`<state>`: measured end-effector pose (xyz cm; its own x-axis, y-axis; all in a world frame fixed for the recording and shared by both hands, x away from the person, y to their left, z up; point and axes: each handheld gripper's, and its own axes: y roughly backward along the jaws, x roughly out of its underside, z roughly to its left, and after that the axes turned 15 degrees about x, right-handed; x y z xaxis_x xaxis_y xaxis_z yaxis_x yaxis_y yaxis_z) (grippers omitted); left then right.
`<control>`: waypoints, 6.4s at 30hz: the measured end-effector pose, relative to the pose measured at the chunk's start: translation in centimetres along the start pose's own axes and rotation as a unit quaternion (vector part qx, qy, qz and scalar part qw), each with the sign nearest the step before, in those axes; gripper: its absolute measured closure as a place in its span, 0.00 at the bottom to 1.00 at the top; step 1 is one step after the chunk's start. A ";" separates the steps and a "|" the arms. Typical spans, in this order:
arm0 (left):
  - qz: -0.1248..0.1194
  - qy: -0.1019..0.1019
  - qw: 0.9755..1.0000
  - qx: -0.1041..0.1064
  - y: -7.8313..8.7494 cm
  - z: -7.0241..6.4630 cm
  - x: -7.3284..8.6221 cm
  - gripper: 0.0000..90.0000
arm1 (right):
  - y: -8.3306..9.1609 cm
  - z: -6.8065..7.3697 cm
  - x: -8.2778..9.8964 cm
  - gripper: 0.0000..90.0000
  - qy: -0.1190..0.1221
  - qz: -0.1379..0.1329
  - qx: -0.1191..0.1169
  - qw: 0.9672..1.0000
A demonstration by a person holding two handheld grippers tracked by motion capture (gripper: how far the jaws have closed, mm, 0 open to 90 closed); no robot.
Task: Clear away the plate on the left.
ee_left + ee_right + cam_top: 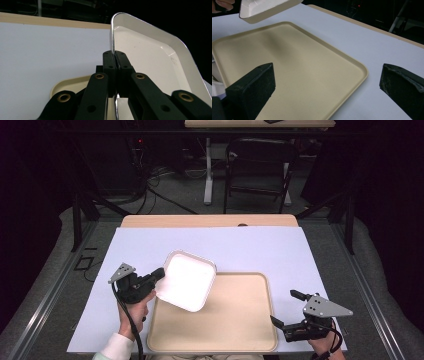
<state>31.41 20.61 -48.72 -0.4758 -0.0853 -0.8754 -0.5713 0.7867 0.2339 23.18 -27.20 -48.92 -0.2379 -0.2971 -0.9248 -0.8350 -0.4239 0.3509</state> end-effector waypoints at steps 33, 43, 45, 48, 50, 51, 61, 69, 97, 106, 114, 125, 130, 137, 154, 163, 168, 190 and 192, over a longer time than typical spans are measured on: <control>0.015 -0.044 0.999 0.015 -3.8 -3.4 1.3 0.98 | -5.8 5.2 -3.5 0.00 -0.012 0.027 -0.055 0.998; 0.014 -0.050 0.999 0.014 -4.2 -3.9 1.7 0.98 | -8.6 7.3 -4.2 0.03 -0.032 0.064 -0.081 0.994; 0.014 -0.053 0.998 0.013 -4.2 -4.0 1.7 0.98 | -9.0 7.7 -4.3 0.04 -0.032 0.067 -0.081 0.994; 0.013 -0.055 0.998 0.011 -4.2 -4.1 1.8 0.98 | -9.6 8.0 -4.4 0.17 -0.043 0.078 -0.064 0.994; 0.011 -0.058 0.998 0.008 -4.2 -4.1 1.9 0.98 | -9.9 8.1 -4.4 0.22 -0.049 0.086 -0.057 0.993; 0.011 -0.057 0.998 0.009 -4.2 -4.1 1.8 0.98 | -10.0 8.2 -4.3 0.25 -0.051 0.089 -0.054 0.993; 0.022 -0.054 0.998 0.014 -4.1 -4.2 2.0 0.97 | -10.0 7.5 -4.2 0.54 -0.073 0.094 -0.043 0.992; 0.037 -0.047 0.998 0.030 -4.1 -4.3 2.1 0.96 | -9.8 7.1 -4.2 0.68 -0.073 0.093 -0.034 0.992; 0.078 -0.016 0.995 0.064 -3.3 -4.7 2.9 0.94 | -8.7 6.3 -4.4 0.78 -0.078 0.090 -0.051 0.992; 0.092 0.004 0.993 0.068 -2.8 -4.6 3.4 0.93 | -9.0 6.4 -4.3 0.78 -0.076 0.108 -0.066 0.989; 0.103 0.020 0.992 0.070 -2.4 -4.6 4.1 0.93 | -9.5 6.5 -4.0 0.79 -0.077 0.135 -0.078 0.985; 0.120 0.034 0.990 0.059 -2.1 -4.6 5.1 0.92 | -10.3 6.7 -3.4 0.81 -0.077 0.168 -0.093 0.978; 0.136 0.048 0.988 0.052 -2.4 -4.2 5.5 0.92 | -10.9 6.8 -3.2 0.82 -0.073 0.186 -0.095 0.975; 0.149 0.065 0.985 0.053 -2.9 -3.9 6.0 0.91 | -12.1 6.6 -2.7 0.85 -0.073 0.209 -0.086 0.971; 0.166 0.089 0.982 0.031 -3.5 -2.8 6.7 0.90 | -13.9 6.6 -2.6 0.82 -0.073 0.226 -0.088 0.967; 0.170 0.082 0.982 0.019 -3.9 -2.5 6.7 0.89 | -14.4 6.6 -2.3 0.79 -0.071 0.238 -0.088 0.965; 0.178 0.071 0.982 0.007 -4.2 -2.5 6.8 0.88 | -14.8 6.7 -2.1 0.79 -0.065 0.246 -0.081 0.964; 0.190 0.047 0.981 -0.016 -5.2 -2.3 7.1 0.86 | -15.9 6.9 -1.7 0.65 -0.056 0.269 -0.071 0.959; 0.191 0.047 0.980 -0.017 -5.3 -2.2 7.1 0.86 | -16.0 7.0 -1.7 0.65 -0.056 0.271 -0.071 0.958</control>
<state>29.58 14.48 -55.18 -0.7178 0.1540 -0.6790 -0.3606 0.7521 0.5517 33.51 -13.95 -54.01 -0.6755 -0.4159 -0.6089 -0.5001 -0.3484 0.7928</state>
